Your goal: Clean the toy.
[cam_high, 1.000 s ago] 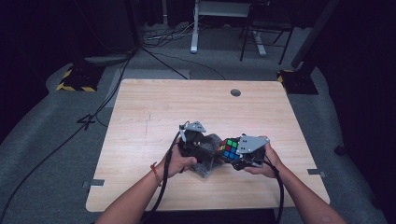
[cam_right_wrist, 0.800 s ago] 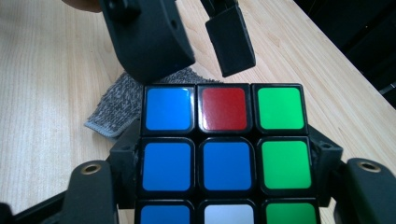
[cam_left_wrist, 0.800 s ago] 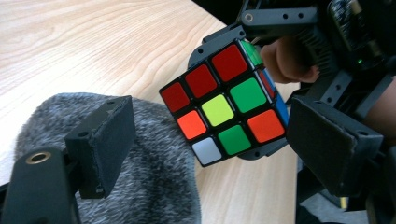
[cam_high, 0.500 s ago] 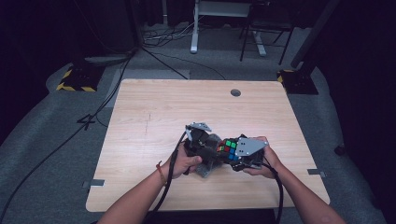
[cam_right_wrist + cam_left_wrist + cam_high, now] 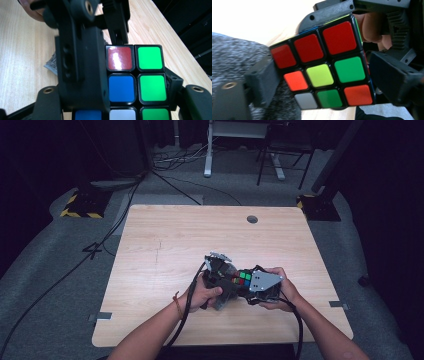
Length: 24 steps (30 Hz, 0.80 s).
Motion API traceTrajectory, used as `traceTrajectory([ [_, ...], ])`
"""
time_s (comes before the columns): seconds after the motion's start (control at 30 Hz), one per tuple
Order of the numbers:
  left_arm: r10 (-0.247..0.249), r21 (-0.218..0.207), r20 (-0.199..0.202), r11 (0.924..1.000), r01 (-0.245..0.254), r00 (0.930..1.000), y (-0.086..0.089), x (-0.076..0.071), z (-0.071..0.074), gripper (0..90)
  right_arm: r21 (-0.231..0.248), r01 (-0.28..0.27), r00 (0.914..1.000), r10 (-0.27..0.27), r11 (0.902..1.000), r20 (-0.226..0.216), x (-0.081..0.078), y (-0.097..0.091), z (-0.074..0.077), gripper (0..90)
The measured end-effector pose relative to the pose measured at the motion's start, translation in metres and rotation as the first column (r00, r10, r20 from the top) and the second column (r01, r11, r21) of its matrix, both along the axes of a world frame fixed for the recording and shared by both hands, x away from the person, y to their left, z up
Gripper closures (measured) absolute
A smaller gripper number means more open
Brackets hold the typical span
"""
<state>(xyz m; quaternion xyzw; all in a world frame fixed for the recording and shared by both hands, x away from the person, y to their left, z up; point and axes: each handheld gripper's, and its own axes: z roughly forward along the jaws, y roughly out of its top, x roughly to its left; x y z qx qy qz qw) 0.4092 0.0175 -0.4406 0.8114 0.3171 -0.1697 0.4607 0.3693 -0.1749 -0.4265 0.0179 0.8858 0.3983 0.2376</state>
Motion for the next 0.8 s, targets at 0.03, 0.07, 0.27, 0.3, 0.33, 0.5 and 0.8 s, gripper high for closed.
traceTrajectory([
  [0.03, -0.002, 0.006, 0.005, 1.0000, 0.002, 1.0000, -0.0006, -0.0003, 0.0001, 14.5, -0.002, -0.001, 1.0000, 0.001, 1.0000, 0.009, -0.0005, 0.0006, -0.0001, 33.6],
  [0.07, -0.002, 0.009, 0.007, 1.0000, 0.002, 1.0000, -0.0009, -0.0002, 0.0000, 14.3, -0.007, -0.004, 0.9999, 0.004, 1.0000, 0.015, -0.0010, 0.0011, -0.0003, 33.6],
  [0.27, 0.049, -0.017, -0.040, 0.9986, -0.050, 0.9980, -0.0029, 0.0026, -0.0017, 15.8, -0.017, 0.010, 0.9995, -0.009, 0.9998, 0.031, -0.0009, 0.0024, -0.0015, 33.6],
  [0.3, 0.066, -0.029, -0.060, 0.9973, -0.068, 0.9960, -0.0023, 0.0042, -0.0016, 16.5, -0.017, 0.011, 0.9993, -0.010, 0.9998, 0.037, -0.0012, 0.0028, -0.0017, 33.6],
  [0.33, 0.073, -0.049, -0.077, 0.9958, -0.077, 0.9943, -0.0015, 0.0054, -0.0014, 17.2, -0.019, 0.006, 0.9991, -0.006, 0.9998, 0.042, -0.0020, 0.0032, -0.0014, 33.6],
  [0.5, 0.069, -0.062, -0.079, 0.9953, -0.074, 0.9945, -0.0016, 0.0049, -0.0017, 19.6, -0.027, -0.004, 0.9978, 0.006, 0.9996, 0.066, -0.0055, 0.0057, -0.0005, 33.6],
  [0.8, 0.029, -0.085, -0.130, 0.9956, -0.040, 0.9911, -0.0015, 0.0081, -0.0051, 23.0, -0.034, -0.012, 0.9939, 0.015, 0.9994, 0.109, -0.0089, 0.0079, -0.0010, 33.6],
])
